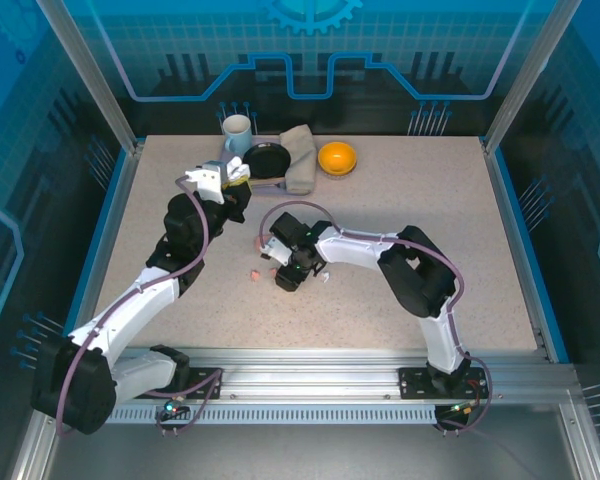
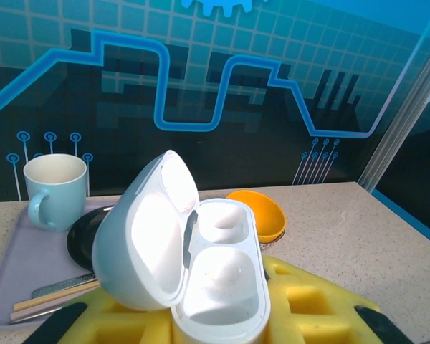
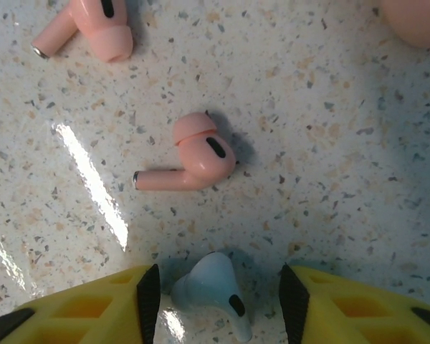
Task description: Insert the wireless bluetooth earbuds into the charging case
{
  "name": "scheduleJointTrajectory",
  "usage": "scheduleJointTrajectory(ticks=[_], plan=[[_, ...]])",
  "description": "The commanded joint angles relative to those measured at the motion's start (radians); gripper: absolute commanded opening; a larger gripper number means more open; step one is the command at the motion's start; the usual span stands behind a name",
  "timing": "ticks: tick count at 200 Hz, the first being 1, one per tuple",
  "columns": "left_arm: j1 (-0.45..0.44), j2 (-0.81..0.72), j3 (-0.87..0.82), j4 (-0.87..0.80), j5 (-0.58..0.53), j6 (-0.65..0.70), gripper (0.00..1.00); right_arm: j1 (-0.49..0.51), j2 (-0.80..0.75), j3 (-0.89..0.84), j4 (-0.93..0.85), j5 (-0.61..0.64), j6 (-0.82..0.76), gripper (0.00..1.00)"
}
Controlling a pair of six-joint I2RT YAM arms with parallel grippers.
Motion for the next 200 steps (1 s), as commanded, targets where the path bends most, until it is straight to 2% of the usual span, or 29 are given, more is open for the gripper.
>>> scheduleJointTrajectory(ticks=[1,57,100,139,200], plan=[[0.012,-0.018,0.033,0.018,0.016,-0.017,0.0,-0.014,0.035,0.02,-0.017,-0.033,-0.01,0.47],[0.013,-0.018,0.031,0.022,0.02,-0.022,0.0,-0.036,0.009,-0.011,-0.016,-0.054,0.009,0.33],[0.014,-0.014,0.03,0.025,0.028,-0.03,0.0,-0.061,-0.045,-0.059,0.012,-0.099,0.094,0.24],[0.013,-0.012,0.031,0.025,0.039,-0.037,0.0,-0.113,-0.091,-0.126,0.08,-0.196,0.264,0.18],[0.013,-0.013,0.028,0.022,0.055,-0.055,0.0,-0.233,-0.172,-0.263,0.267,-0.393,0.581,0.19]])
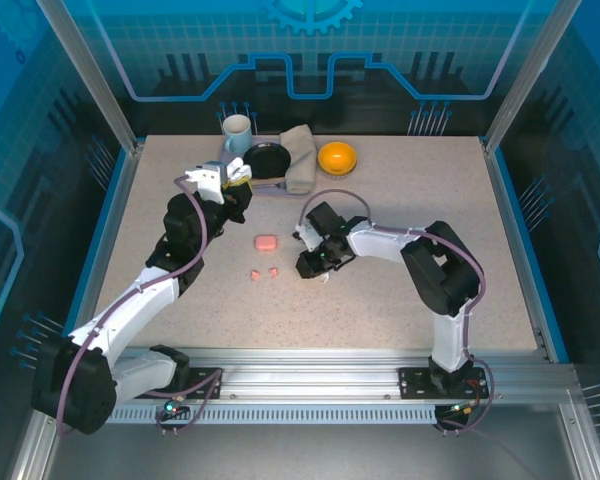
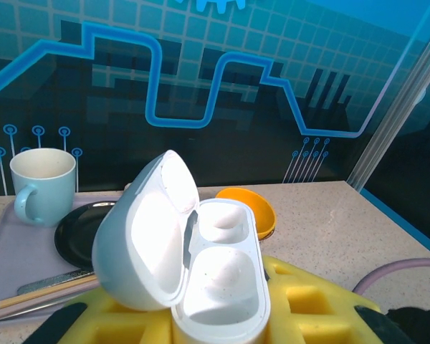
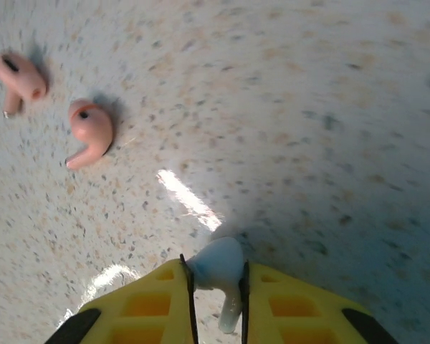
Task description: Insert the wireless bluetooth earbuds into the charging case
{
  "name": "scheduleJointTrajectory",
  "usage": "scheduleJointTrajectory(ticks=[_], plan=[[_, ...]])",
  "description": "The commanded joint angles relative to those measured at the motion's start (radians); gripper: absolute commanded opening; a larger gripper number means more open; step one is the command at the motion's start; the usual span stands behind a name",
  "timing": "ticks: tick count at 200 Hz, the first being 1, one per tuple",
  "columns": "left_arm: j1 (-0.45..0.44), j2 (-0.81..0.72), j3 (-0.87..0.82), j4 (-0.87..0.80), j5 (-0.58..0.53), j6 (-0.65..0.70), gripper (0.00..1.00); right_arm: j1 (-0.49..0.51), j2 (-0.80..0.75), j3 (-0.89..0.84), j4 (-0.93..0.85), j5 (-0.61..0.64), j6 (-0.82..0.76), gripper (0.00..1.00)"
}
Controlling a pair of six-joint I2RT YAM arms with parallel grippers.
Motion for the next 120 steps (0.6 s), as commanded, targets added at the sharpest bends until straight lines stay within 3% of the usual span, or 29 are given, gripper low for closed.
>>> scheduleJointTrajectory(ticks=[1,51,120], plan=[[0.009,-0.012,0.028,0.022,0.025,-0.028,0.0,-0.042,-0.048,-0.036,0.099,-0.117,0.186,0.19],[0.009,-0.012,0.024,0.029,0.037,-0.041,0.0,-0.08,-0.075,-0.087,0.215,-0.165,0.386,0.19],[0.009,-0.015,0.024,0.027,0.044,-0.044,0.0,-0.069,-0.114,-0.047,0.09,-0.029,0.332,0.2]])
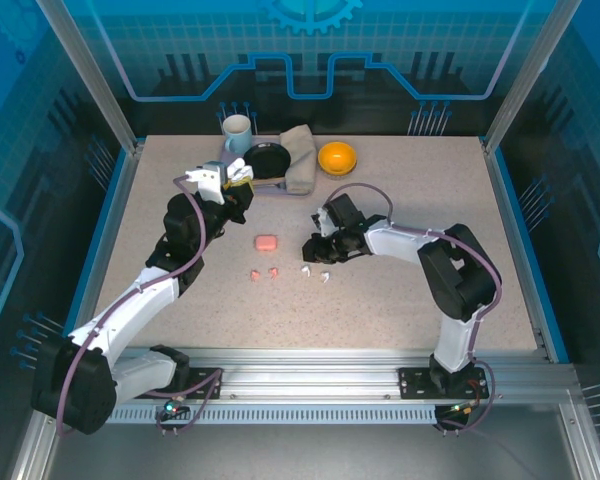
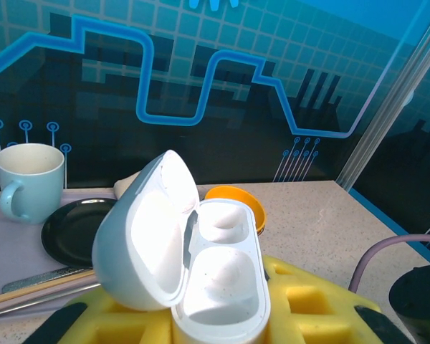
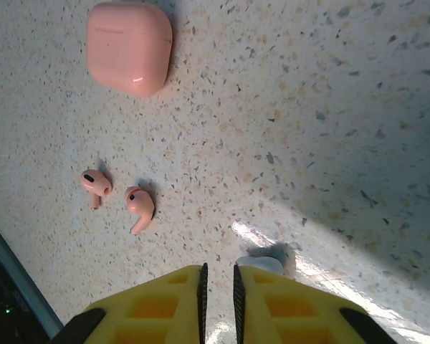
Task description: Insert the wireless bluetooth earbuds into the charging case
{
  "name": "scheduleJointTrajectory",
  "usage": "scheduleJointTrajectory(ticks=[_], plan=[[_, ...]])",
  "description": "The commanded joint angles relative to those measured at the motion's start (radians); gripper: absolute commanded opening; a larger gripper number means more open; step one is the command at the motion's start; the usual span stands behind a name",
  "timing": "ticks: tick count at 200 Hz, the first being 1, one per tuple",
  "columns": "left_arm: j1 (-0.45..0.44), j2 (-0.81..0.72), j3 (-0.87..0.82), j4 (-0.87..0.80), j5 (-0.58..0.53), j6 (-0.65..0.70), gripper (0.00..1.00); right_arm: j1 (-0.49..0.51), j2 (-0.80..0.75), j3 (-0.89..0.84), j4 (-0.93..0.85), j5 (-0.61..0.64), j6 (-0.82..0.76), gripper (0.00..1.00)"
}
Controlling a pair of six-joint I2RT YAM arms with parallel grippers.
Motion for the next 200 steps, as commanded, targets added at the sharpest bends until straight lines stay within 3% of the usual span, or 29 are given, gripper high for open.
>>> scheduleJointTrajectory(ticks=[1,22,57,98,131,200], plan=[[0.008,-0.014,0.024,0.027,0.02,-0.018,0.0,0.004,-0.034,0.023,-0.052,0.043,-0.005,0.2],[0.009,-0.013,0.025,0.026,0.022,-0.018,0.0,0.024,-0.05,0.036,-0.095,0.077,-0.007,0.22],[0.008,-0.012,0.027,0.026,0.025,-0.018,0.0,0.086,-0.082,0.039,-0.168,0.162,0.015,0.38],[0.008,-0.002,0.034,0.026,0.036,-0.021,0.0,0.135,-0.061,0.045,-0.204,0.278,0.073,0.37],[0.008,-0.003,0.039,0.024,0.038,-0.02,0.0,0.167,-0.006,0.124,-0.28,0.386,0.016,0.37],[0.009,-0.002,0.039,0.03,0.037,-0.02,0.0,0.172,0.087,0.197,-0.316,0.407,-0.042,0.4]])
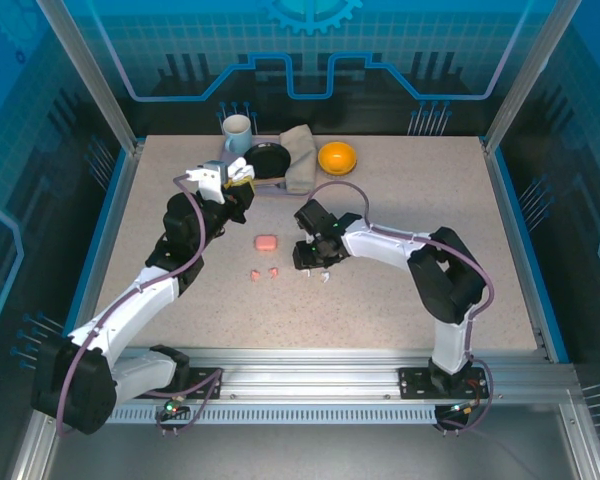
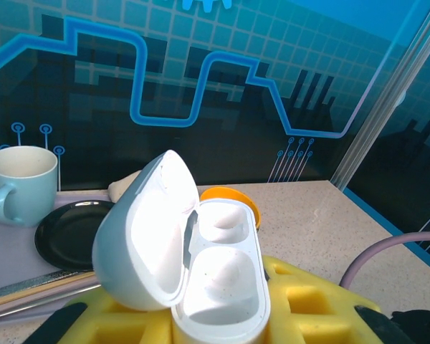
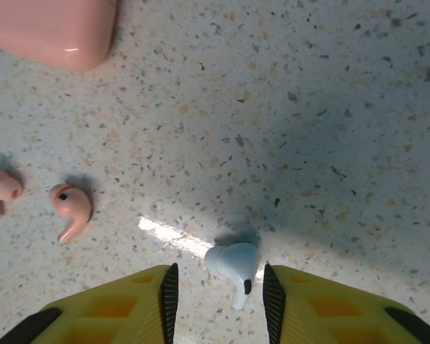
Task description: Insert the wireless bluetooth earbuds into the charging case
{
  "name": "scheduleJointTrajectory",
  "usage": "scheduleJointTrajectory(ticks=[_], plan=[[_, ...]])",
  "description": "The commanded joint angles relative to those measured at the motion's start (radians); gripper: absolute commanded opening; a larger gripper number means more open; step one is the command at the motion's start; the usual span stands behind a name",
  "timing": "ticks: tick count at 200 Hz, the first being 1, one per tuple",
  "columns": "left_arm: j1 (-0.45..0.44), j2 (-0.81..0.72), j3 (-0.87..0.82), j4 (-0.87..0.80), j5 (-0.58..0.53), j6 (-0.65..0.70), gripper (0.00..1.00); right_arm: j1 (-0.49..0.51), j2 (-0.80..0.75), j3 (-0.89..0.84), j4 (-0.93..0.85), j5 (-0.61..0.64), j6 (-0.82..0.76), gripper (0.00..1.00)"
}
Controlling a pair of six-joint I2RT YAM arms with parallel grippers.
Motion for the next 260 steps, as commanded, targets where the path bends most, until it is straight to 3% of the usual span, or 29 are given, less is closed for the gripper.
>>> scheduleJointTrajectory(ticks=[1,69,145,222,260], plan=[[0.008,-0.002,0.032,0.03,0.021,-0.019,0.0,0.01,0.036,0.028,-0.047,0.028,-0.024,0.4],[0.008,0.006,0.034,0.041,0.021,-0.024,0.0,0.049,0.101,0.096,-0.099,0.08,-0.025,0.43],[0.008,-0.003,0.022,0.044,0.018,-0.028,0.0,0.112,0.184,0.202,-0.239,0.225,-0.001,0.41],[0.008,-0.01,0.017,0.047,0.019,-0.03,0.0,0.11,0.204,0.195,-0.226,0.227,0.001,0.37],[0.008,-0.01,0.017,0.047,0.021,-0.033,0.0,0.099,0.208,0.191,-0.216,0.214,0.007,0.3]])
